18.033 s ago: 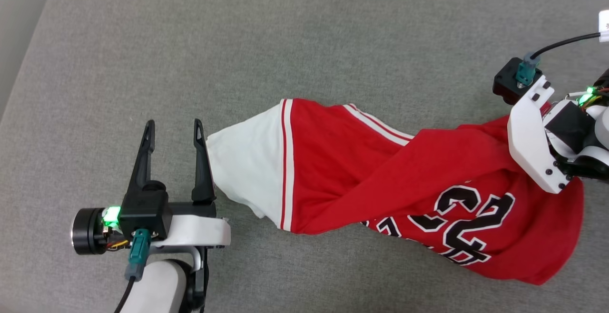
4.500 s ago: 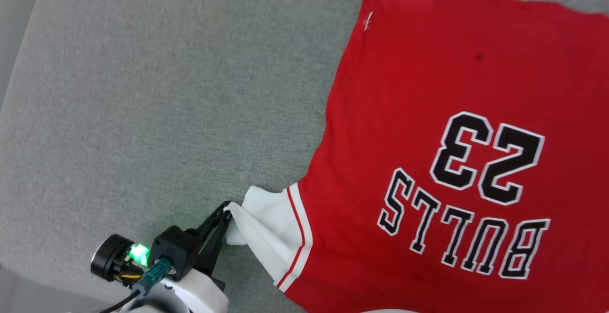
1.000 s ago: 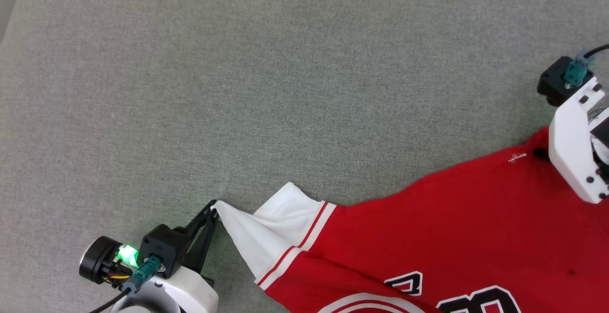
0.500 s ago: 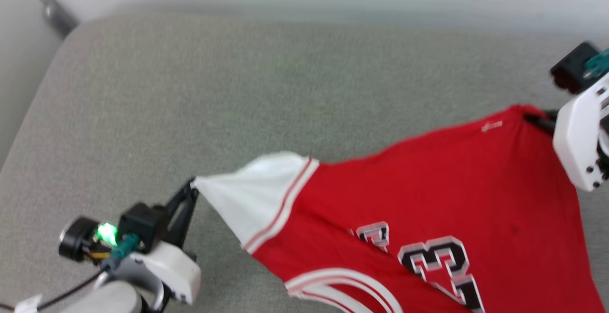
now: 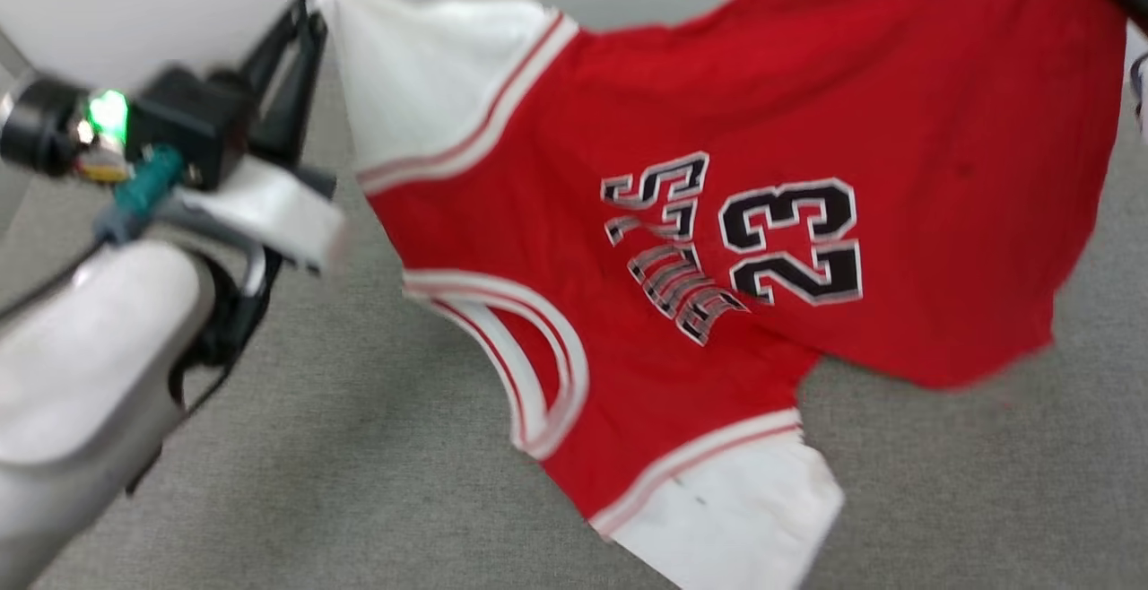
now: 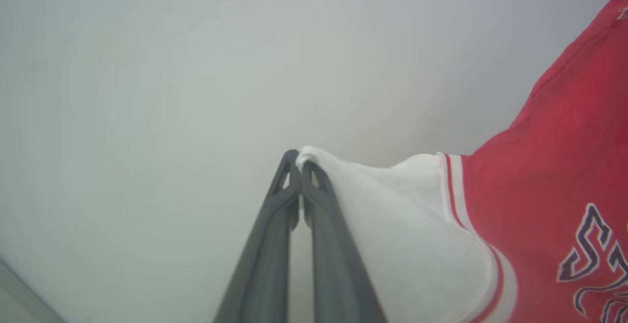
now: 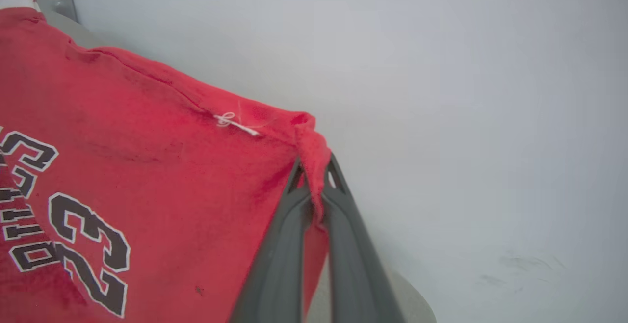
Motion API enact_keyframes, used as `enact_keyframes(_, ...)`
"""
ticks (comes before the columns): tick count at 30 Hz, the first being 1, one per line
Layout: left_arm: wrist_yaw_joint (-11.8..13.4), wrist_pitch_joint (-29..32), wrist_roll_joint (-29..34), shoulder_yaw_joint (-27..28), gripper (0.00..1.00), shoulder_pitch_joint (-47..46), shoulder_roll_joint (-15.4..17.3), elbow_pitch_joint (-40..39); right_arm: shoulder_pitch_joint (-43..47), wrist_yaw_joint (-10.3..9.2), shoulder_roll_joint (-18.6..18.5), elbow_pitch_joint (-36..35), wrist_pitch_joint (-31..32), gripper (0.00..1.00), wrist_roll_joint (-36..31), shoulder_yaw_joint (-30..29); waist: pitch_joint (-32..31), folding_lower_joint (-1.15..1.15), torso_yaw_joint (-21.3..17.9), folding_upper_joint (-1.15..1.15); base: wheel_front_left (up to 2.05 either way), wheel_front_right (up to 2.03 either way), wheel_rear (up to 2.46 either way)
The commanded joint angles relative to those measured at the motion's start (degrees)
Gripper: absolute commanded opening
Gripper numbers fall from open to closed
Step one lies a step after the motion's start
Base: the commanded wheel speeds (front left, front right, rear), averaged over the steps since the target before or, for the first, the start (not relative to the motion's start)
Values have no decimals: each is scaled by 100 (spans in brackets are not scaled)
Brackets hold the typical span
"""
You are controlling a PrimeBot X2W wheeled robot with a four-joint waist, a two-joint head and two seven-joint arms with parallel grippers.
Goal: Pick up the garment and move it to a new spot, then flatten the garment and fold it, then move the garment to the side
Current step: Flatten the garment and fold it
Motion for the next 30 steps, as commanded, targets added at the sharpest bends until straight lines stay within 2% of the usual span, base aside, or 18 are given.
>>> enact_keyframes(1, -67, 38, 72, 46, 0, -286, -78, 65, -146, -7, 82, 56, -32, 0, -85, -92, 164, 0, -71, 0, 0, 0, 0)
enact_keyframes(10, -575, 263, 718, 265, 0, -2654, -428, 825, -1462, -7, 546, 351, -41, 0, -771, -901, 1248, 0, -180, 0, 0, 0, 0)
enact_keyframes(18, -984, 295, 1106, 430, 0, -4670, -836, 1736, -2974, -8, 836, 838, -143, 0, -1627, -1320, 2050, 0, -142, 0, 0, 0, 0)
enact_keyframes(24, -1190, 162, 1263, 550, 0, -5950, -1147, 2461, -3951, -8, 1092, 1312, -306, 0, -1993, -1353, 2314, 0, -124, 0, 0, 0, 0)
enact_keyframes(30, -1362, -50, 1231, 620, 0, -6520, -1354, 3059, -4495, -7, 1298, 1846, -571, 0, -2088, -1096, 2448, 0, -83, 0, 0, 0, 0)
